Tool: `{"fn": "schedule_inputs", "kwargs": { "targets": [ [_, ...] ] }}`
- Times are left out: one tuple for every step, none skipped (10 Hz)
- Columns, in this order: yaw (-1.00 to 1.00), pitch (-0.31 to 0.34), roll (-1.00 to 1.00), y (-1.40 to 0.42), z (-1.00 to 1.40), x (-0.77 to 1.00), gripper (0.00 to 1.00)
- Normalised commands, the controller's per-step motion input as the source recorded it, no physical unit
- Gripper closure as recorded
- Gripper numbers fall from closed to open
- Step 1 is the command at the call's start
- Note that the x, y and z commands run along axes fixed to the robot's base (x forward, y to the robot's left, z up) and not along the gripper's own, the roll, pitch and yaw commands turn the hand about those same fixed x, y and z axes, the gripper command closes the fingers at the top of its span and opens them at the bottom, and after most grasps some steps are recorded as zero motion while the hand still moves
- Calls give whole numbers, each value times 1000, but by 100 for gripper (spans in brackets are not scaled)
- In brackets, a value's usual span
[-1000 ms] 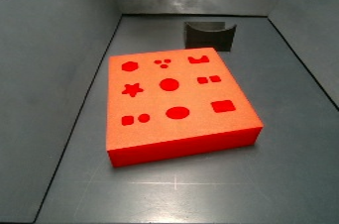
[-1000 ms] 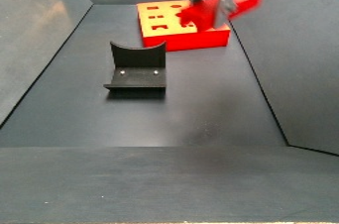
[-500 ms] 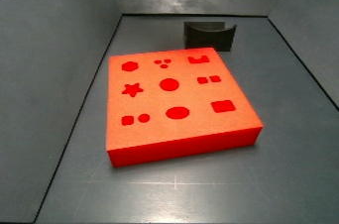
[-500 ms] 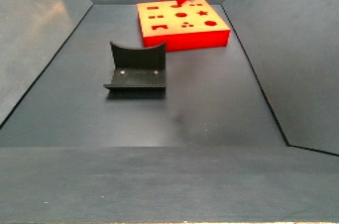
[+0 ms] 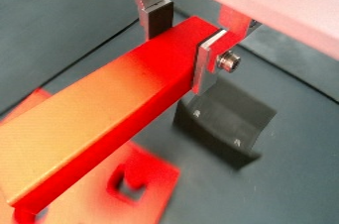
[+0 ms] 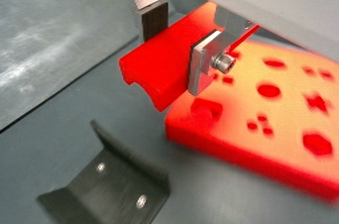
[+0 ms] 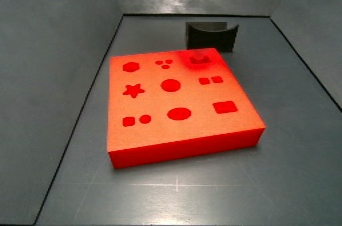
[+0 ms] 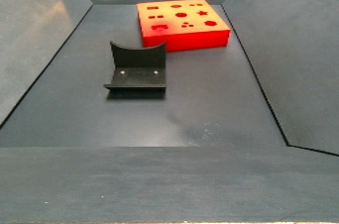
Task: Pick up the arch object. Move up. Place the arch object on the fixture. Regrasp the arch object. Rotate the arch object. Move to above the board. Insert the arch object.
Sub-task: Place the arch object on the fixture.
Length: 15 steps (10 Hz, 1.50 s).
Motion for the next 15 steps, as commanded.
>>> {"fn": "schedule_inputs", "kwargs": {
  "targets": [
    [525,130,34,-467,13,254,100],
    [289,145,56,-189,8,147,100],
    [214,145,54,-84,14,105,100],
    [96,334,-1000,1000,-120,260,100],
    [64,329,-1000,1000,-122,256,100],
    [11,339,-1000,1000,-108,257,100],
    [-23,360,-1000,1000,-88,249,100],
    [-56,362,-1000,1000,-84,245,100],
    [-98,363,-1000,1000,-81,244,100],
    [-137,296,-789,1000,-69,247,100],
    [-157,239,-609,990,-61,241,100],
    [-162,172,-368,760,-37,177,100],
    [-153,130,-254,569,-16,133,100],
    [-134,83,-189,312,-7,96,100],
    [-123,67,-179,192,-12,86,100]
  ]
}}
